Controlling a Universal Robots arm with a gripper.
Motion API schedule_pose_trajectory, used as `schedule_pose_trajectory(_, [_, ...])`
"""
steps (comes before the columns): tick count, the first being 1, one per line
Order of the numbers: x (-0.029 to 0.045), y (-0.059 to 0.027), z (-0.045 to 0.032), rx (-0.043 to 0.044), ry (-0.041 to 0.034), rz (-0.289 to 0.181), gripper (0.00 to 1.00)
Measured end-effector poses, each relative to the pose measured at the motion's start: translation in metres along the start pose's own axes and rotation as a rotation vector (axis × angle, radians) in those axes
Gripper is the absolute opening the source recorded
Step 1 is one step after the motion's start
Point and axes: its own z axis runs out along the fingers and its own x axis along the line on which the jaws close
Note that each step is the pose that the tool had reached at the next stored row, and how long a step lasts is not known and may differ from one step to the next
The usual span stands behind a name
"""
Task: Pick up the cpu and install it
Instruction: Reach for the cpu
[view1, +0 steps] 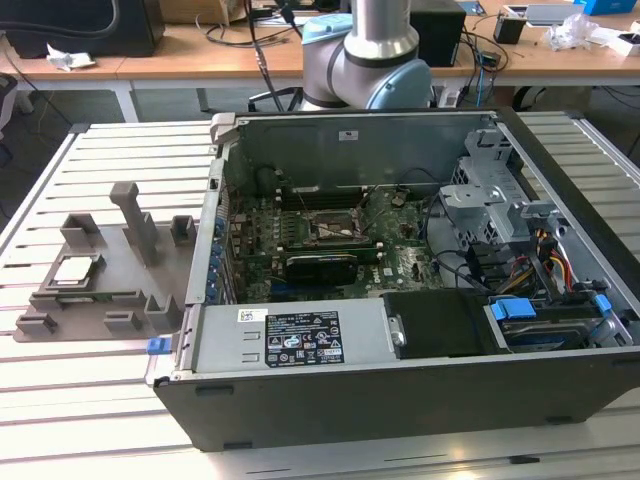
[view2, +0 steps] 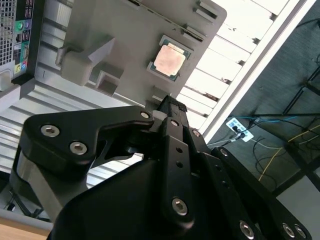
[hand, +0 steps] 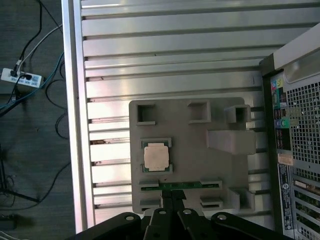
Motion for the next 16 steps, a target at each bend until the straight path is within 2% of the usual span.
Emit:
schedule_pose_trajectory(3, [0.0041, 0.0008, 0.0000, 0.0017, -0.0001, 0.000, 0.11])
schedule_pose_trajectory(4, [0.0057, 0.0021, 0.0000, 0.0057, -0.0004, 0.000, 0.11])
schedule_pose_trajectory(6, [0.0072, 0.0052, 0.0001, 0.0189, -0.0014, -0.001, 0.11])
schedule_pose_trajectory(7, [0.0085, 0.0082, 0.0001, 0.0328, -0.0023, -0.002, 0.11])
schedule_pose_trajectory(8, [0.0094, 0.0100, 0.0002, 0.0408, -0.0029, -0.002, 0.11])
schedule_pose_trajectory(9, [0.0102, 0.0114, 0.0002, 0.0447, -0.0032, -0.002, 0.11])
schedule_pose_trajectory(13, [0.0173, 0.0148, 0.0002, 0.0453, -0.0033, -0.004, 0.11])
schedule_pose_trajectory(16, [0.0178, 0.0147, 0.0002, 0.0452, -0.0033, -0.004, 0.11])
